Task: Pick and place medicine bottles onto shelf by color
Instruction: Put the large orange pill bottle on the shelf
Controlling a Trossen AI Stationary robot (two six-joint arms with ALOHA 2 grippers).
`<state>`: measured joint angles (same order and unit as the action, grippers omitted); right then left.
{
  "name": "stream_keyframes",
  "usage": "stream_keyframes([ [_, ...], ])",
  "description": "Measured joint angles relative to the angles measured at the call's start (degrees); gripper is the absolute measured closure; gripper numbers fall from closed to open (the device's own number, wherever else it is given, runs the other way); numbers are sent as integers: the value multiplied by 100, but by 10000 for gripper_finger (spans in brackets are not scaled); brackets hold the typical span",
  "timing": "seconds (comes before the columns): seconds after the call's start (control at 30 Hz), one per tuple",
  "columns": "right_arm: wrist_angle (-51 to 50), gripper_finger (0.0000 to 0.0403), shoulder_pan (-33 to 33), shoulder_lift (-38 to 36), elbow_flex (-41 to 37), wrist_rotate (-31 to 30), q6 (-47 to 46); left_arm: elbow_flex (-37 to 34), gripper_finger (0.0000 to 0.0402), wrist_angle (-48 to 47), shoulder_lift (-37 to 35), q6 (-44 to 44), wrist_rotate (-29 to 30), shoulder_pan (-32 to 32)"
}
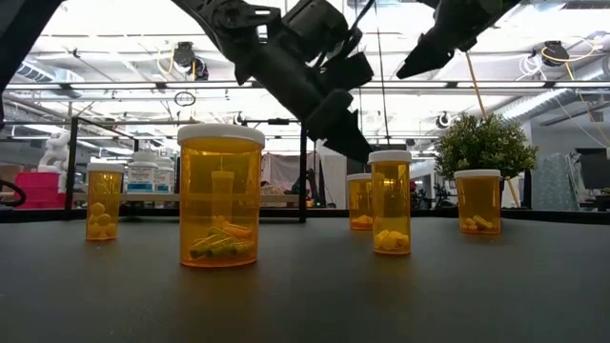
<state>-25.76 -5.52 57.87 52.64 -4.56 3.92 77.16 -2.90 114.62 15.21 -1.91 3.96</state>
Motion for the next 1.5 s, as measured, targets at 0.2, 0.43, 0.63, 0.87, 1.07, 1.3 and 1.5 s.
stream_keyframes([
  [0.2, 20, 106, 0, 0, 0, 1, 25, 1, 392, -23, 19, -21, -307, 62],
  [0.43, 22, 106, 0, 0, 0, 9, -17, 20, 396, -97, 150, 13, -363, 85],
  [0.63, 22, 106, 0, 0, -2, 9, -19, 22, 388, -127, 138, 12, -352, 82],
  [0.87, 22, 106, 0, 0, -4, 10, 5, -6, 380, -371, -277, -85, -279, 72],
  [1.07, 25, 106, 0, 0, -4, 11, 20, 38, 359, -732, -497, -430, -192, 38],
  [1.3, 64, 106, 0, 0, -4, 11, 20, 634, 212, -1959, -439, -774, 392, -85],
  [1.5, -102, 106, 0, 0, -4, 10, 53, 1020, 109, -2255, -443, -873, 502, -178],
])
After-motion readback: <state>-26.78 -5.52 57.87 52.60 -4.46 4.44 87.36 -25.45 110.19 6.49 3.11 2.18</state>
